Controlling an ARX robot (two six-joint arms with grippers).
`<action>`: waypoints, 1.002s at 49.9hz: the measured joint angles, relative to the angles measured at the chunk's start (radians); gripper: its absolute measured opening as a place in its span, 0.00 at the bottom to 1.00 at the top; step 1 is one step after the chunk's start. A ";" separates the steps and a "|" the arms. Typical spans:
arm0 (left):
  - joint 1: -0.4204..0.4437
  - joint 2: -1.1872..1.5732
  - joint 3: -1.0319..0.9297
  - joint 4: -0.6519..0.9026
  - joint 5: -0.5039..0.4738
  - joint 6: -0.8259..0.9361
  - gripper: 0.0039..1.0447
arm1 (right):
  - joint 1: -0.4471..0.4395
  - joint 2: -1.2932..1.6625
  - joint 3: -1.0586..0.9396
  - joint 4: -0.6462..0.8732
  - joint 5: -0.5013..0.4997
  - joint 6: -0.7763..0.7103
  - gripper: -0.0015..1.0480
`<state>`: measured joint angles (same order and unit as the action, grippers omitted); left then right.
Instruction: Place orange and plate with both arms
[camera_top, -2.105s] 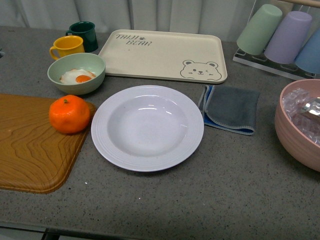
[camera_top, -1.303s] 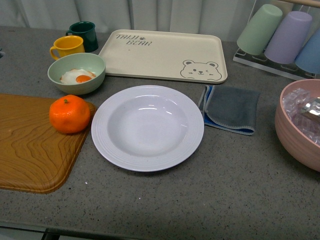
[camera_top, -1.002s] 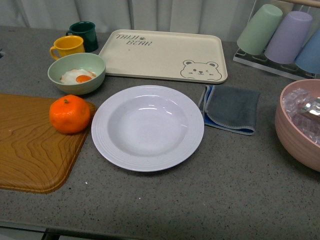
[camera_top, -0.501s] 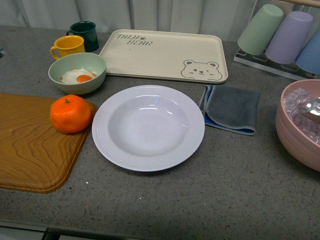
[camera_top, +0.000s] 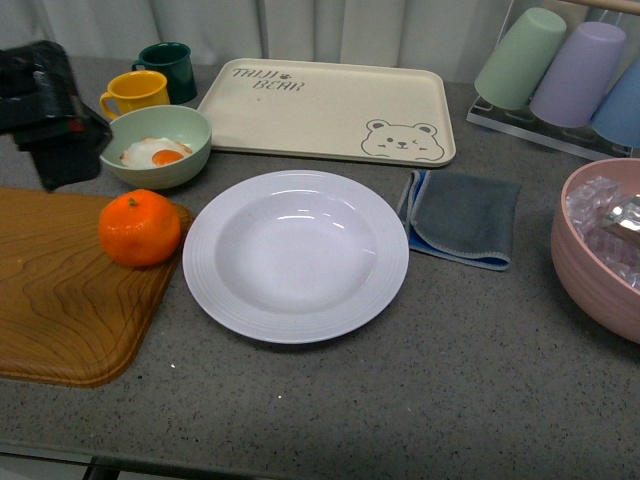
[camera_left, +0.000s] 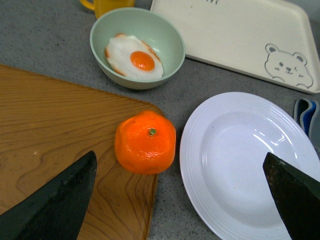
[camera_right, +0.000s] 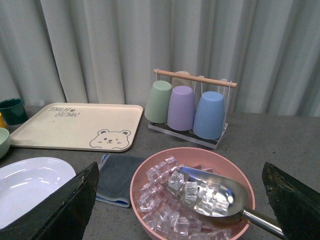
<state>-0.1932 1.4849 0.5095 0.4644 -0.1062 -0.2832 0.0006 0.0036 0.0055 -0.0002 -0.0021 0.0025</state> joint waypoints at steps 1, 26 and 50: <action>0.000 0.013 0.008 -0.001 0.000 0.000 0.94 | 0.000 0.000 0.000 0.000 0.000 0.000 0.91; 0.007 0.341 0.244 -0.127 0.002 0.031 0.94 | 0.000 0.000 0.000 0.000 0.000 0.000 0.91; 0.034 0.489 0.353 -0.195 0.019 0.002 0.89 | 0.000 0.000 0.000 0.000 0.000 0.000 0.91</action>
<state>-0.1596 1.9739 0.8627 0.2699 -0.0872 -0.2810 0.0006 0.0036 0.0055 -0.0002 -0.0021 0.0025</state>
